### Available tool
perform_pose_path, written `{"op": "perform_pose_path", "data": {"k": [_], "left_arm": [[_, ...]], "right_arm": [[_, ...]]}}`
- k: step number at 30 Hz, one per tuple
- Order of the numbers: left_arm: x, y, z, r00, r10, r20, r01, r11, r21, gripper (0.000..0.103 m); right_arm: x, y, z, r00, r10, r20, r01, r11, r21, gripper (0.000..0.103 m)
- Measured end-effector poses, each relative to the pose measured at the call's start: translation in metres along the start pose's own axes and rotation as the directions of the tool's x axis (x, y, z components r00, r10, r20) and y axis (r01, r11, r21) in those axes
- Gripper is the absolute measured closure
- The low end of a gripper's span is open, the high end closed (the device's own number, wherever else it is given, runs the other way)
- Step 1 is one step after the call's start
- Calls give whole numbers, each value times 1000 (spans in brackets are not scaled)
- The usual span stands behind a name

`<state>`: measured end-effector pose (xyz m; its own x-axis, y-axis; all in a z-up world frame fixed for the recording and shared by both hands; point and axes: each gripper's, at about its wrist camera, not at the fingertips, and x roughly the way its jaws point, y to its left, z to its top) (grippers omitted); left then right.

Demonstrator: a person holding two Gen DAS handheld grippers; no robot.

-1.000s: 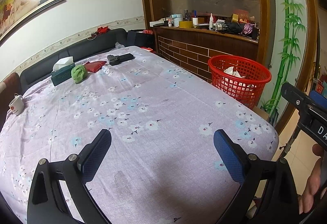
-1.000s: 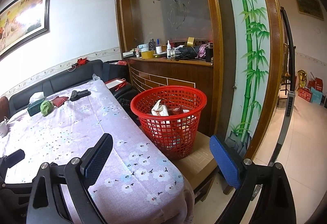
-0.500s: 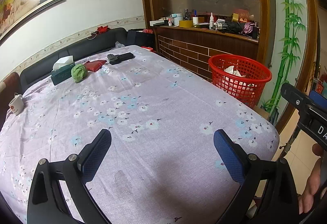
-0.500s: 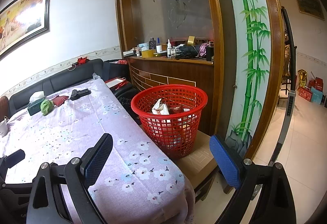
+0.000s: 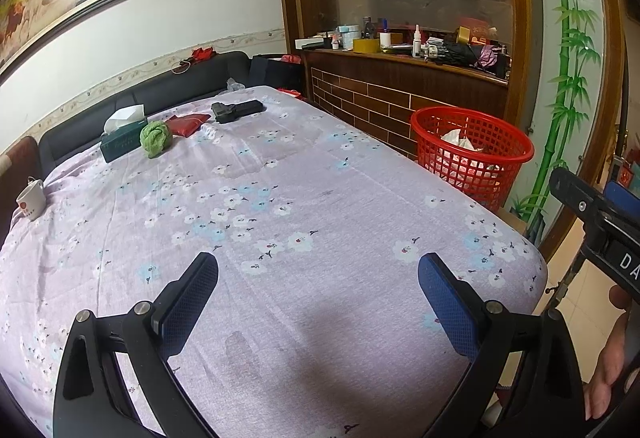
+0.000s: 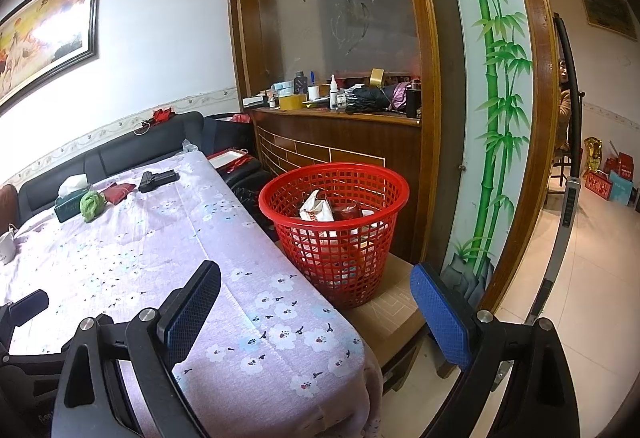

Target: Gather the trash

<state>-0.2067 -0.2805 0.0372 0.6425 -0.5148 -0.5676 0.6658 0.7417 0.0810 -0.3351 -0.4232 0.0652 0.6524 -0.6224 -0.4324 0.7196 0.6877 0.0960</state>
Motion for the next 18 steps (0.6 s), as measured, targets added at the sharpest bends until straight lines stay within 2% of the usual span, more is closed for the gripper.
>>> {"op": "perform_pose_path", "data": {"k": [13, 18], "left_arm": [[3, 6, 1, 1000, -16, -20, 16, 1000, -26, 3], [1, 29, 2, 999, -14, -38, 12, 997, -76, 3]], "right_arm": [[1, 6, 0, 1000, 5, -6, -5, 1000, -9, 5], [7, 18, 3, 1000, 19, -20, -20, 999, -32, 5]]}}
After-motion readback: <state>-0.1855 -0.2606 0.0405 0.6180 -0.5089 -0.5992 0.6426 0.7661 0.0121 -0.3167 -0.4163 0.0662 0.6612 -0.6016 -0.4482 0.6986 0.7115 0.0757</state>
